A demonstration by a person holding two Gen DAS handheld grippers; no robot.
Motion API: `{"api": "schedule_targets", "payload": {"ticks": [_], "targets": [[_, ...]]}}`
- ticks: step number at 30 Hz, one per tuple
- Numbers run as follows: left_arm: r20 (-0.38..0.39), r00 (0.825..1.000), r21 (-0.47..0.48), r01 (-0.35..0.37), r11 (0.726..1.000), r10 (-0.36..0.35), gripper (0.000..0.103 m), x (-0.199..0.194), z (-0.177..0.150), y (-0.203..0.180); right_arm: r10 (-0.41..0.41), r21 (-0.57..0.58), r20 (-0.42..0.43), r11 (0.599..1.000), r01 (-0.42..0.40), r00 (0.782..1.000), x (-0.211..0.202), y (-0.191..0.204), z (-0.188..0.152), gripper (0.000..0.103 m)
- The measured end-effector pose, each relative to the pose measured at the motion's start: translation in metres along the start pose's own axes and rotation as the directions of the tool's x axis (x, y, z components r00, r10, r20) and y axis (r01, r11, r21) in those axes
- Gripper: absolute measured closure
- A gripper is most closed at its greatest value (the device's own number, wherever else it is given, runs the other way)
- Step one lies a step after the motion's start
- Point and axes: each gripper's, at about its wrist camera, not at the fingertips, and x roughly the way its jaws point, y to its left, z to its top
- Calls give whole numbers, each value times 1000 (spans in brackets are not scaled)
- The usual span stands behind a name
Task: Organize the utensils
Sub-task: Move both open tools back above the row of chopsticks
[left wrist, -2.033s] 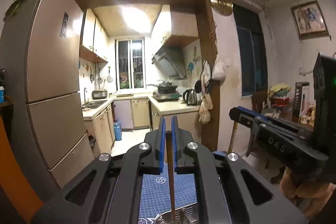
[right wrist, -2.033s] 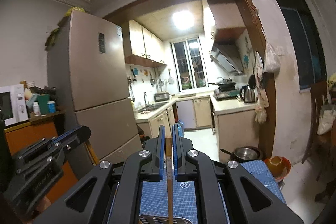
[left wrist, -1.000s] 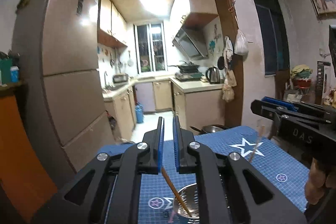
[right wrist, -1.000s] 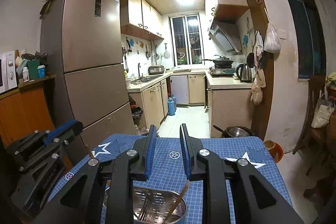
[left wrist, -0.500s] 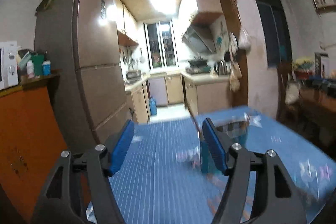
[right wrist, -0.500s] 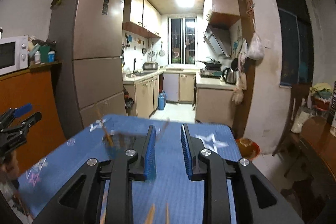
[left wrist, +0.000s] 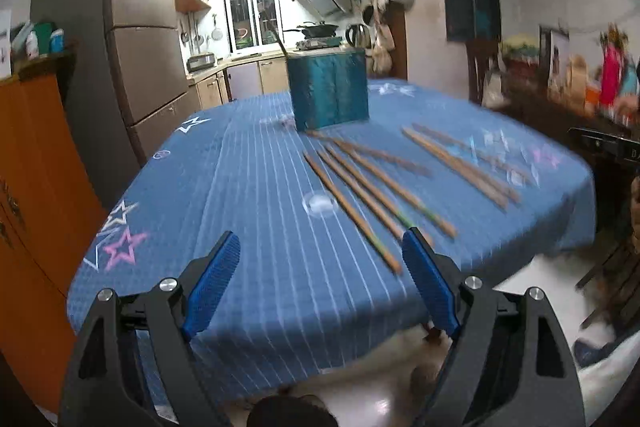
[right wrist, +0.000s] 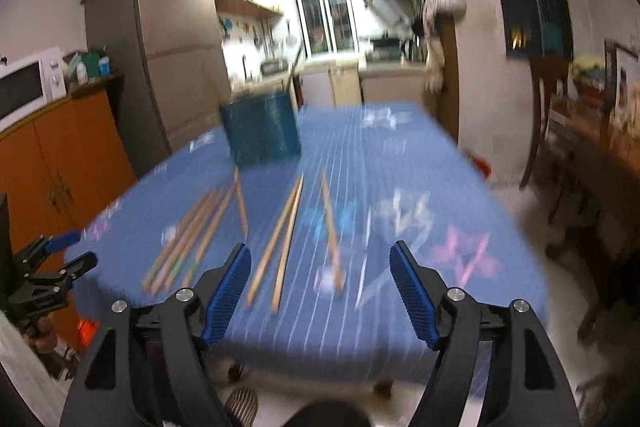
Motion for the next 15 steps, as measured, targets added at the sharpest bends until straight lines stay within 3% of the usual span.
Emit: {"api": "schedule_targets", "payload": {"ticks": [1, 2, 3, 6, 10, 15], "targets": [[-6, 1000, 17, -2, 1000, 2, 24, 3, -8, -8, -12, -6, -13, 1000, 12, 1000, 3, 4, -12, 30], [-8, 1000, 19, 16, 1000, -16, 28, 6, -13, -12, -26, -24, -26, 999, 26, 999, 8, 11, -26, 38], [-13, 1000, 14, 22, 1000, -22, 35, 8, -17, -14, -25, -41, -31, 999, 23, 999, 11, 18, -35, 55], [-48, 998, -25, 32, 999, -33, 49, 20, -23, -16, -12, -104, -45, 995, 7, 999, 18, 42, -55, 76], [-55, 998, -58, 32, 998, -36, 52, 23, -28, -18, 11, -188, -59, 982, -22, 998, 29, 72, -66, 78], [-18, 998, -25, 55, 998, -56, 52, 15, -32, -31, 21, -207, -51, 978, -31, 999, 38, 81, -64, 78]]}}
